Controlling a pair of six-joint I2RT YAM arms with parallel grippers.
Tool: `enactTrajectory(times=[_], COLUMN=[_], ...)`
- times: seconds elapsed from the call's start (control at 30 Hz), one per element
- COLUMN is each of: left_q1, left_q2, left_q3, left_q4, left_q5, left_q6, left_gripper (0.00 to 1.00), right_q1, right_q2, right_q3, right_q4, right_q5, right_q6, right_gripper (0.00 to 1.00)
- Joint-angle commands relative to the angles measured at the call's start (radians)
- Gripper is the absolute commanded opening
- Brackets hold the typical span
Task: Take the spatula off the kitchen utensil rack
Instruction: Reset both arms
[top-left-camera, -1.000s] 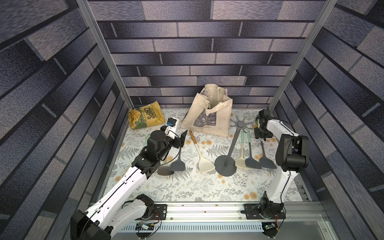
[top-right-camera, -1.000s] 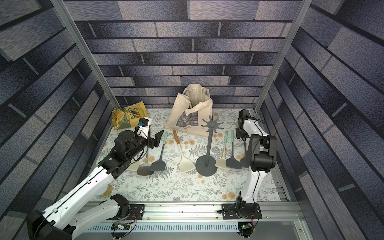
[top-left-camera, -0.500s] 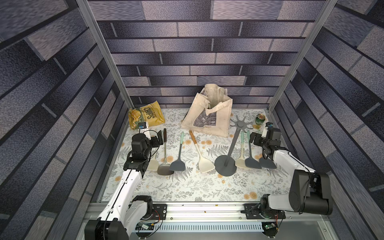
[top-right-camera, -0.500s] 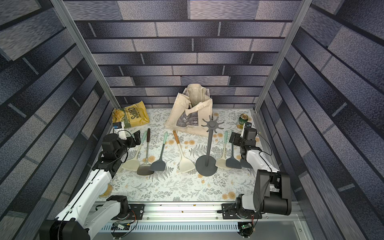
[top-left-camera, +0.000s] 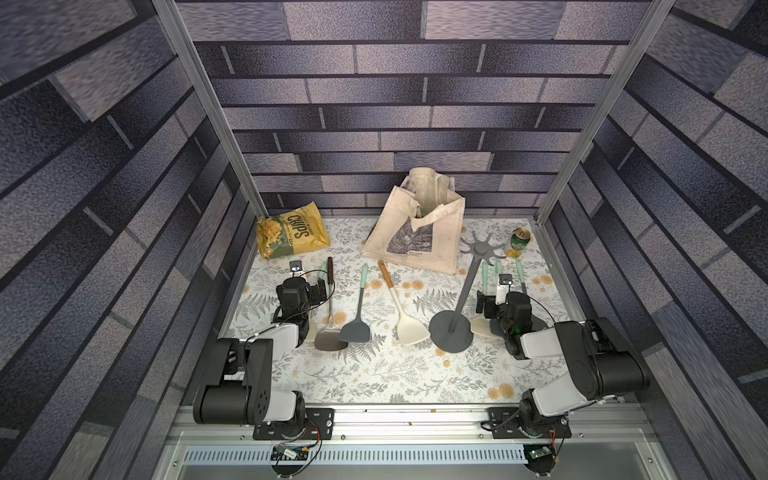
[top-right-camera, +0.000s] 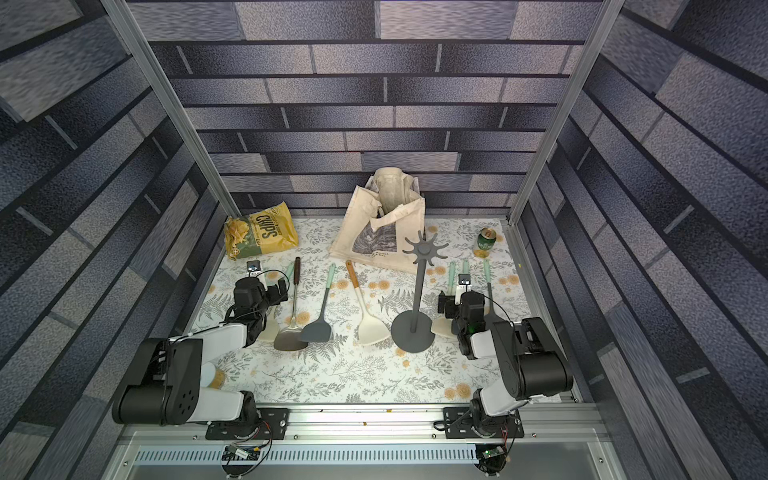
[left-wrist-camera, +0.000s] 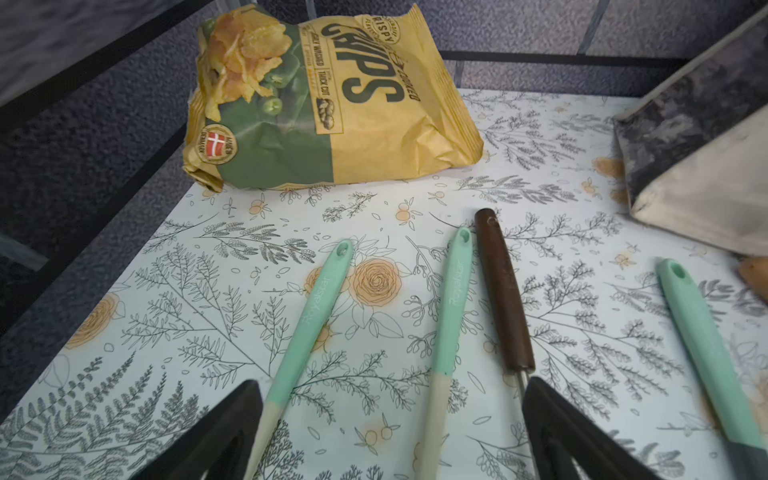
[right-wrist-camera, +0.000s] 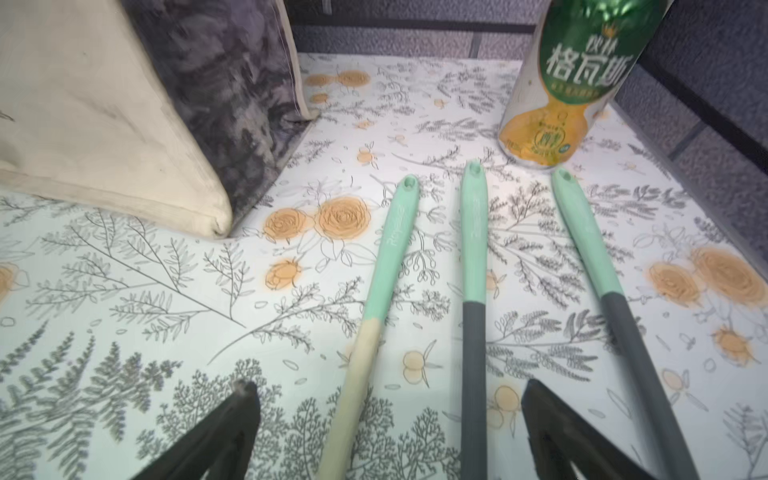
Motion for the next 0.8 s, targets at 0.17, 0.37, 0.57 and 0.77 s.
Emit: enactTrajectory(times=[0.17,0.37,0.57,0.77], left_q1=[0.106,0.091,0.125,0.126], left_q2=[0.097,0.101,0.089,0.093], left_q3=[-0.005,-0.005,0.012,0.013], left_q4=[0.205,0.201,0.144,0.151], left_q5=[0.139,0.099,0.148,0.151], left_q6=[-0.027,-0.025,-0.051,-0.052], left_gripper=[1.0,1.0,1.0,1.0], right_q1=[-0.013,-0.016,-0.017,-0.026], right_q2=[-0.007,-0.009,-0.01,-0.009], right_q3=[0.049,0.05,0.053,0.063], right_q4=[0.039,0.036,0.032,0.011], right_q5=[0.083,0.084,0.082,0.066], right_q6=[-0.02,-0.015,-0.015,-0.008], right_gripper=[1.0,1.0,1.0,1.0])
